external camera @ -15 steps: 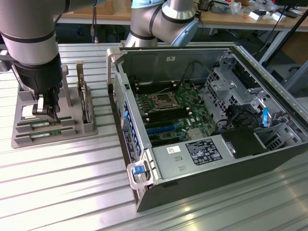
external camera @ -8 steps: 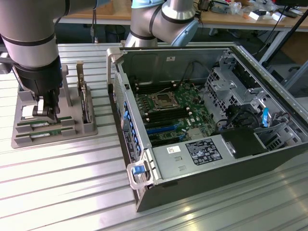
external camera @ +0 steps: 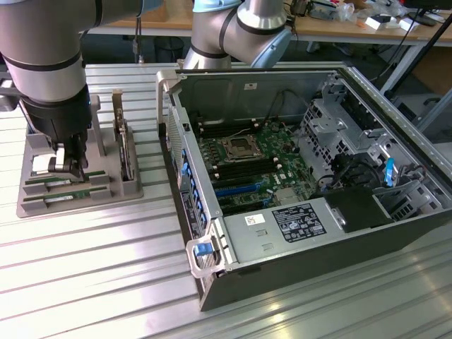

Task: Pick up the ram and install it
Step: 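Pick up the ram and move it above insertion slot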

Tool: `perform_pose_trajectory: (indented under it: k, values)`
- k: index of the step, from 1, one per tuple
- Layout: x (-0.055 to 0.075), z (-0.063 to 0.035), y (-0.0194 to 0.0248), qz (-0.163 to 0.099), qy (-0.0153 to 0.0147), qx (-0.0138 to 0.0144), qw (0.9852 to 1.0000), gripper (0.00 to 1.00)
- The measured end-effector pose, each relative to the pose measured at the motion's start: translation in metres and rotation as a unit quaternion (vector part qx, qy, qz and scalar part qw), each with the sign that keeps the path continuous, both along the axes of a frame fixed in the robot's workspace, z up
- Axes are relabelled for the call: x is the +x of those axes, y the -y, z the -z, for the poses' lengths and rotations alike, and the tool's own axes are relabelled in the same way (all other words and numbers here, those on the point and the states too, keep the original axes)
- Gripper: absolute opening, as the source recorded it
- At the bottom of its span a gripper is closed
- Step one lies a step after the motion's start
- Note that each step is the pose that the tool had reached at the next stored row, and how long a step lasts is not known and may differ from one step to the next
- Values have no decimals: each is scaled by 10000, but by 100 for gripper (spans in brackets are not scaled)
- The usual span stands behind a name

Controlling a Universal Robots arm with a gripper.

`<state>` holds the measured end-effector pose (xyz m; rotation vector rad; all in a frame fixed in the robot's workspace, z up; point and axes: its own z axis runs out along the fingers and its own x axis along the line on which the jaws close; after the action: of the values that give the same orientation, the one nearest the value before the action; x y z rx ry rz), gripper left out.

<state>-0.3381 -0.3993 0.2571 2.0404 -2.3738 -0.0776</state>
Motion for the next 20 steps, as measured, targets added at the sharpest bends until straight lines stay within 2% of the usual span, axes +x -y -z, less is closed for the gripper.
perform_pose_trajectory:
  k: [15, 20]
  values:
    - [-30, 71, 6, -11, 0, 0, 10000, 36]
    - [-95, 93, 12, -27, 0, 0, 10000, 36]
